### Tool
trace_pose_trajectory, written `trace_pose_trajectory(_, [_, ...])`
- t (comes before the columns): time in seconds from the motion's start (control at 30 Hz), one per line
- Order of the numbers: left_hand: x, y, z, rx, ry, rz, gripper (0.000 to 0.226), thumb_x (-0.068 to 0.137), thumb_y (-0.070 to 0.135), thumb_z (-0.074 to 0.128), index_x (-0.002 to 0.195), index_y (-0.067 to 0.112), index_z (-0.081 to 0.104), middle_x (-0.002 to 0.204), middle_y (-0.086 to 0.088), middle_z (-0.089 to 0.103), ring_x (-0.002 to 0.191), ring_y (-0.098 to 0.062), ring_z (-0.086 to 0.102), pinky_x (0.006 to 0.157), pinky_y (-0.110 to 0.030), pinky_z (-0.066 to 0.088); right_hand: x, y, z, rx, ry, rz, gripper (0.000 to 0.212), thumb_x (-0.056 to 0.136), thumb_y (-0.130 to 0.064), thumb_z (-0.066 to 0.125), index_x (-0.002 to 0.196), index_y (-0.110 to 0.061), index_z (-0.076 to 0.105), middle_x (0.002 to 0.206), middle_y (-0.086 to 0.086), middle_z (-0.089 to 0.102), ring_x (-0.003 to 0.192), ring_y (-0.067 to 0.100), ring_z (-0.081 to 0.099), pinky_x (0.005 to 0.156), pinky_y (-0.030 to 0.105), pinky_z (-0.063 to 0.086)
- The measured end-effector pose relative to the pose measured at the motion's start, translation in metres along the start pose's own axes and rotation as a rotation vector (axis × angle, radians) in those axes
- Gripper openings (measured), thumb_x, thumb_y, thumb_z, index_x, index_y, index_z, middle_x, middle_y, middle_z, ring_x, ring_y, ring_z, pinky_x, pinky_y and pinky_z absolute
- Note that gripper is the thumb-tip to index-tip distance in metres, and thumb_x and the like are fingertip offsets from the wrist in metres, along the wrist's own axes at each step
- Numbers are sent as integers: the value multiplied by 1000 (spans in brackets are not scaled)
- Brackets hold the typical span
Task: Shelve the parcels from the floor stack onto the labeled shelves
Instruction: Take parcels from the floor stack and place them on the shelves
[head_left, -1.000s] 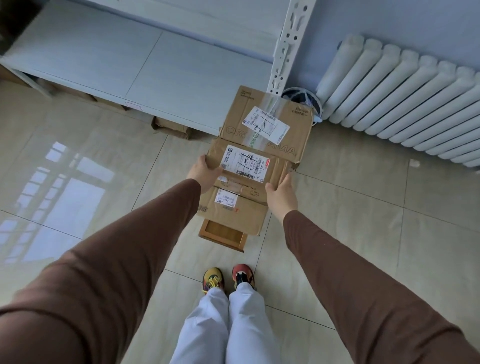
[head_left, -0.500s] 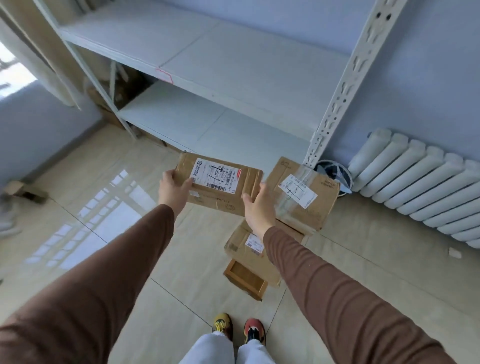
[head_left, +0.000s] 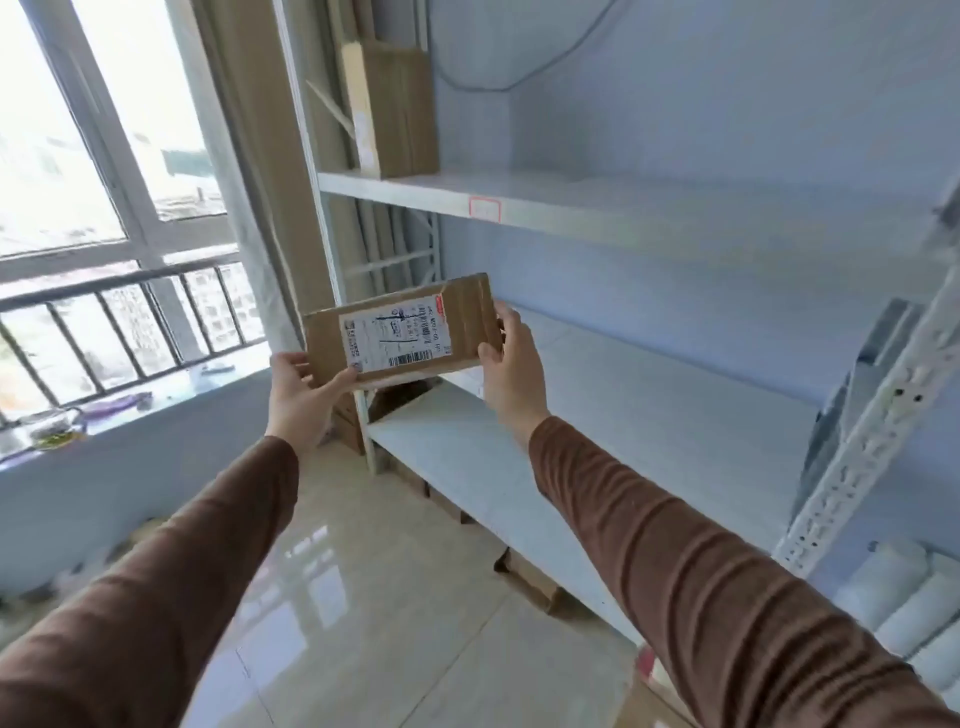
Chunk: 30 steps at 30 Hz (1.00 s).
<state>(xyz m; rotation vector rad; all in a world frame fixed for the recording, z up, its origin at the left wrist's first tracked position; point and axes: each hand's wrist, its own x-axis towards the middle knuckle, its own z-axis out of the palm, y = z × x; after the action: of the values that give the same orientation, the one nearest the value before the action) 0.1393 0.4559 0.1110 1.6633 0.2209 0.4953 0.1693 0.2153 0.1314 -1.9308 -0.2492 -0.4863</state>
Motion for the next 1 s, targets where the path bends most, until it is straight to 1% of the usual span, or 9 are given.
trace_pose_trajectory(0.17, [78, 32, -54, -70, -102, 117, 106, 78, 6, 85, 153, 38, 17, 122, -3, 65, 109, -16, 67, 78, -23, 57, 78, -81, 48, 71, 28, -164, 51, 100, -1, 48, 149, -14, 42, 141, 6, 52, 125, 12, 49, 114, 34, 40])
trace_pose_trajectory(0.27, [122, 43, -70, -91, -115, 170, 99, 69, 10, 92, 143, 32, 30, 127, -2, 63, 112, -23, 67, 90, -43, 60, 114, -117, 68, 104, 55, -240, 48, 98, 4, 47, 144, -9, 48, 135, 5, 54, 117, 5, 49, 105, 18, 40])
trace_pose_trajectory(0.33, [140, 47, -69, -96, -148, 157, 88, 71, 6, 90, 135, 25, 32, 123, -5, 65, 106, -24, 71, 87, -40, 62, 134, -129, 73, 94, 68, -286, 47, 98, 4, 47, 142, -9, 51, 131, 5, 53, 111, 3, 48, 93, 3, 35])
trace_pose_trajectory(0.43, [177, 48, -63, -101, -178, 186, 77, 76, 5, 86, 130, 22, 34, 119, -3, 67, 100, -25, 72, 94, -46, 59, 171, -144, 86, 83, 80, -358, 45, 100, 0, 47, 142, -14, 52, 135, 7, 50, 120, 12, 48, 91, -2, 34])
trace_pose_trajectory(0.53, [217, 52, -45, -139, -228, 230, 81, 78, 3, 84, 137, 28, 36, 124, 2, 61, 108, -20, 67, 99, -45, 55, 210, -156, 99, 91, 63, -418, 46, 100, 0, 45, 143, -16, 50, 134, 5, 51, 119, 13, 50, 91, 2, 39])
trace_pose_trajectory(0.67, [276, 60, -10, -201, -335, 283, 82, 77, 0, 84, 145, 26, 45, 131, -2, 53, 120, -19, 60, 95, -37, 57, 272, -159, 115, 105, 42, -589, 50, 95, 5, 46, 143, -10, 47, 144, 2, 44, 138, 22, 43, 114, 25, 38])
trace_pose_trajectory(0.8, [339, 74, 26, -270, -461, 301, 78, 81, -3, 80, 142, 27, 42, 126, 1, 68, 112, -21, 70, 87, -40, 61, 343, -154, 125, 164, 14, -529, 62, 97, -2, 49, 155, -17, 31, 156, -4, 37, 147, 26, 38, 121, 48, 34])
trace_pose_trajectory(0.9, [383, 84, 52, -305, -499, 319, 80, 82, -7, 76, 146, 25, 40, 127, 0, 69, 115, -17, 69, 90, -33, 59, 388, -142, 137, 169, -15, -457, 67, 101, -7, 52, 159, -21, 23, 128, -37, 48, 133, 15, 53, 116, 42, 42])
trace_pose_trajectory(1.0, [425, 84, 75, -329, -509, 313, 77, 85, -6, 75, 145, 28, 41, 128, 1, 69, 115, -14, 69, 86, -24, 58, 423, -115, 157, 49, -21, -398, 58, 102, -13, 57, 155, -19, 35, 125, -20, 60, 119, 6, 57, 113, 40, 44])
